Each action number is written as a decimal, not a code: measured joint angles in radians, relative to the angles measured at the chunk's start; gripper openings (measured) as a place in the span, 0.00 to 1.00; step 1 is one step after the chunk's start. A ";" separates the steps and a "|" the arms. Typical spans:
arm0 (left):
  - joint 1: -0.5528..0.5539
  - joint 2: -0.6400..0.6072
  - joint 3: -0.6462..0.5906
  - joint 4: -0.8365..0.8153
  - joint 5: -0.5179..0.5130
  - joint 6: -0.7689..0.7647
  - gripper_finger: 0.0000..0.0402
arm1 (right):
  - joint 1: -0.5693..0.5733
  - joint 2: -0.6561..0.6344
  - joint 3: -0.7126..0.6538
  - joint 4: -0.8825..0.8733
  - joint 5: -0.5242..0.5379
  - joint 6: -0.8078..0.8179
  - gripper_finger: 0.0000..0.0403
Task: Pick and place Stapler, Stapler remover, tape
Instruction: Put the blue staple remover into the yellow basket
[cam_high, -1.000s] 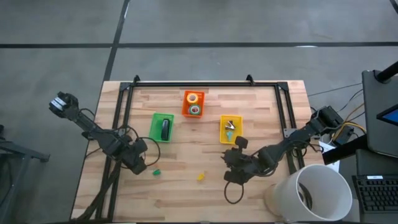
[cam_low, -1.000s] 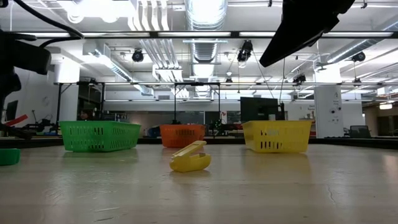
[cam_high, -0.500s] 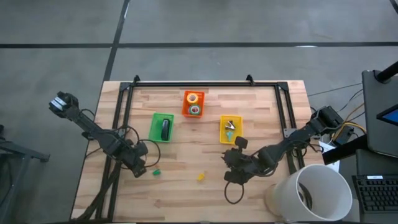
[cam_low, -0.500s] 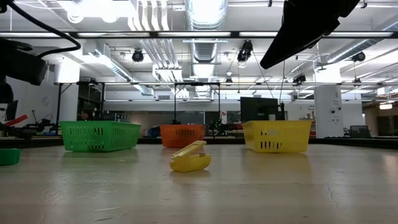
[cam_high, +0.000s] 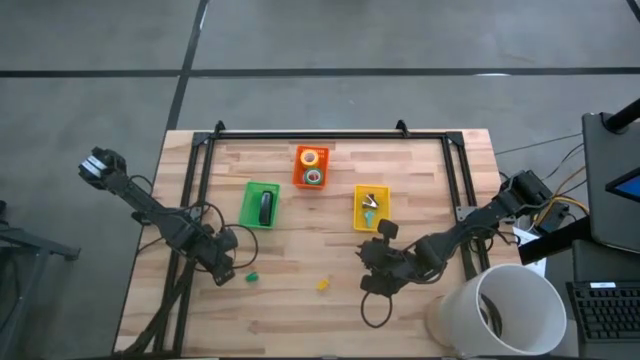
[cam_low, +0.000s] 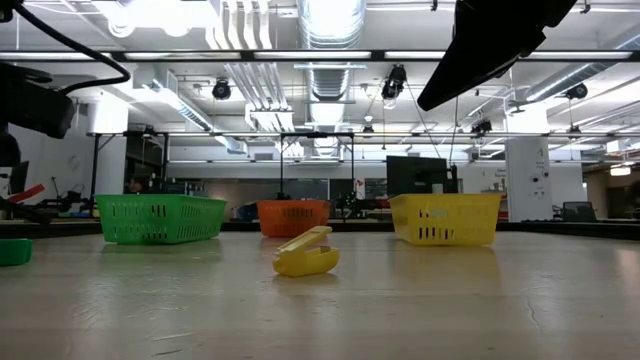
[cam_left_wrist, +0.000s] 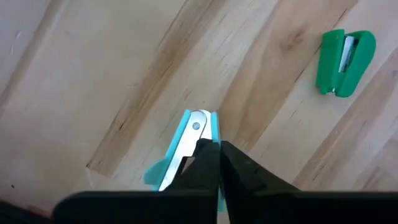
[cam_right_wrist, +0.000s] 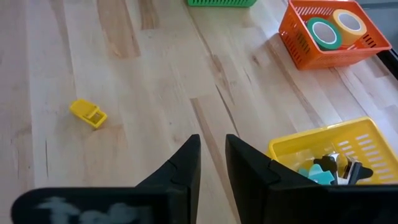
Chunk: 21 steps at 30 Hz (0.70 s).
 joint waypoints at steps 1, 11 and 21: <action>0.000 0.000 0.000 0.001 0.000 0.000 0.02 | 0.000 0.000 0.000 0.000 0.000 0.000 0.18; 0.000 0.002 0.009 0.124 -0.110 0.054 0.01 | 0.001 0.000 -0.004 0.000 0.000 0.000 0.15; -0.001 0.012 0.004 0.582 -0.472 0.388 0.00 | 0.001 0.000 -0.014 0.014 0.003 -0.001 0.16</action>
